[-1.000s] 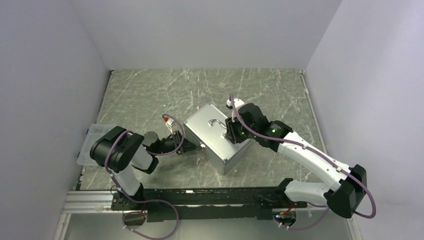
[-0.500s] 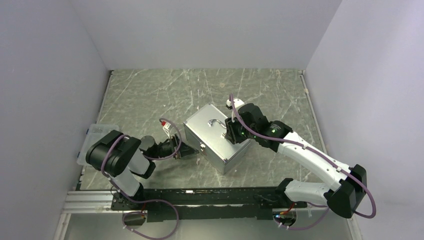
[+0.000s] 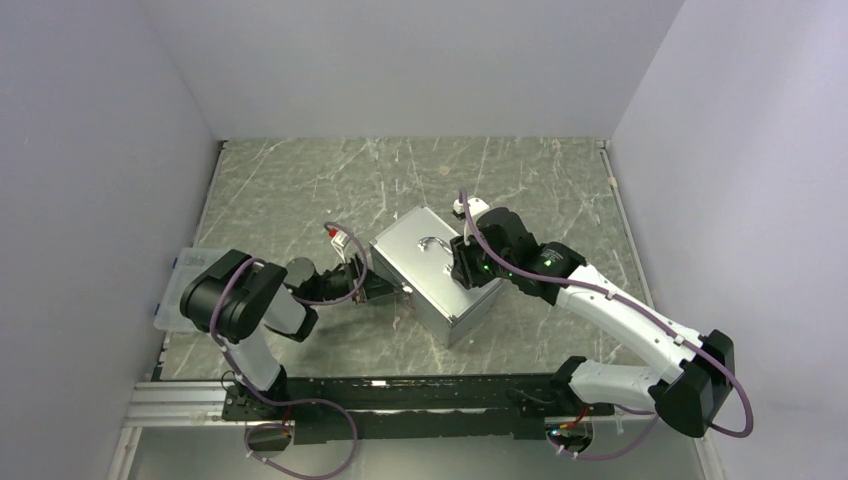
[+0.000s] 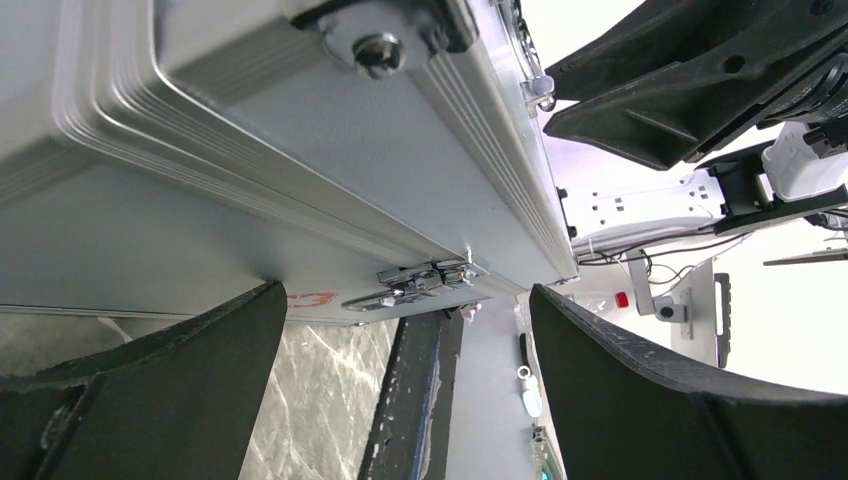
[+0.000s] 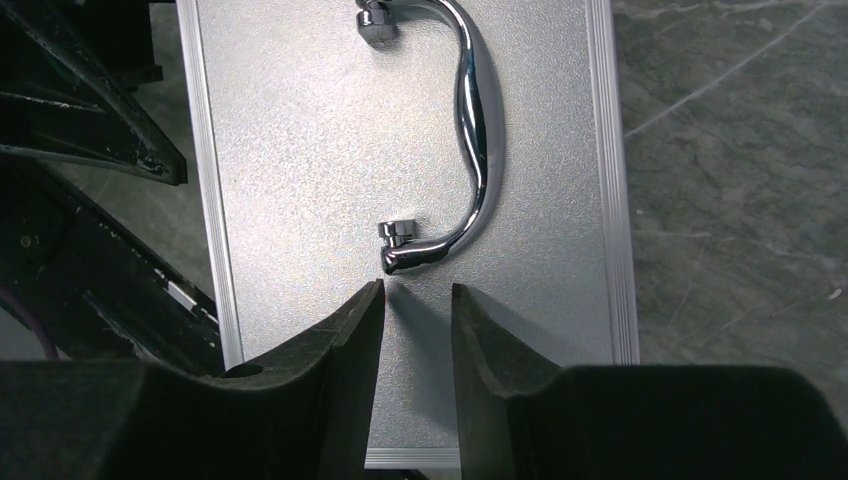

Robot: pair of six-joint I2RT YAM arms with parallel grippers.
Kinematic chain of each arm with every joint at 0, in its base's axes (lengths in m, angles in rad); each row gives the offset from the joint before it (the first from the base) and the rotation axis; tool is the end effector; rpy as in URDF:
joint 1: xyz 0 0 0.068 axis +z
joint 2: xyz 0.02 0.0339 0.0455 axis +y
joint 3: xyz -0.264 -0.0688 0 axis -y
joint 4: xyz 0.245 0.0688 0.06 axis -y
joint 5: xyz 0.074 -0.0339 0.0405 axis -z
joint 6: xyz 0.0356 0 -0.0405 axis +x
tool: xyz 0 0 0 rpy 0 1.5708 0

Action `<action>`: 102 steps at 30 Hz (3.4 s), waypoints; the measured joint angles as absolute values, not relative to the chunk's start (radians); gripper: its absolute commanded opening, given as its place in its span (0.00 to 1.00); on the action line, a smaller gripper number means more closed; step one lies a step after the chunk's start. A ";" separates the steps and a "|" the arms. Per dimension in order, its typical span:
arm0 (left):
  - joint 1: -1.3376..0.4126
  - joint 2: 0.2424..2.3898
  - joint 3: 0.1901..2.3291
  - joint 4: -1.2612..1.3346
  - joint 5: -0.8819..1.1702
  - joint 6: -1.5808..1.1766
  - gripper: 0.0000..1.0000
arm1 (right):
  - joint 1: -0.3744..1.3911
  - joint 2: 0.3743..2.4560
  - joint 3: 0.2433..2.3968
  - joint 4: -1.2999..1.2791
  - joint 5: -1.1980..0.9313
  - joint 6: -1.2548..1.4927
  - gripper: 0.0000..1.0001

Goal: Organize the medicine kit

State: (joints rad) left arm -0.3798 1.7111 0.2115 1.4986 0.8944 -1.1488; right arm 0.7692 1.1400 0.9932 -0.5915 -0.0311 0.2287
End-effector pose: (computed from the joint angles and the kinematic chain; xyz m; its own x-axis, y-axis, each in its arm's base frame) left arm 0.2038 -0.1112 0.1347 -0.8728 -0.2665 -0.4089 0.3909 0.1200 -0.9126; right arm 0.1731 0.1691 0.3031 -0.6323 -0.2968 -0.7156 -0.5836 0.7900 0.1881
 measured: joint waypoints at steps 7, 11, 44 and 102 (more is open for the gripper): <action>-0.379 1.737 0.257 1.498 0.923 -1.156 1.00 | 0.769 1.132 0.987 -0.589 -0.030 0.229 0.34; -0.379 1.736 0.268 1.499 0.948 -1.162 0.99 | 0.769 1.131 0.986 -0.591 -0.030 0.228 0.35; -0.438 1.732 0.292 1.510 1.032 -1.163 0.98 | 0.769 1.132 0.986 -0.591 -0.027 0.236 0.35; -0.460 1.751 0.365 1.390 1.059 -1.054 0.92 | 0.770 1.093 0.958 -0.588 -0.025 0.240 0.37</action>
State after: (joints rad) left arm -0.4599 1.7508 0.3653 1.3899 1.0592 -1.0538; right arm 0.7696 1.0931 0.9577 -0.5884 -0.0254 0.2398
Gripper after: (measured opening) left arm 0.922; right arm 0.368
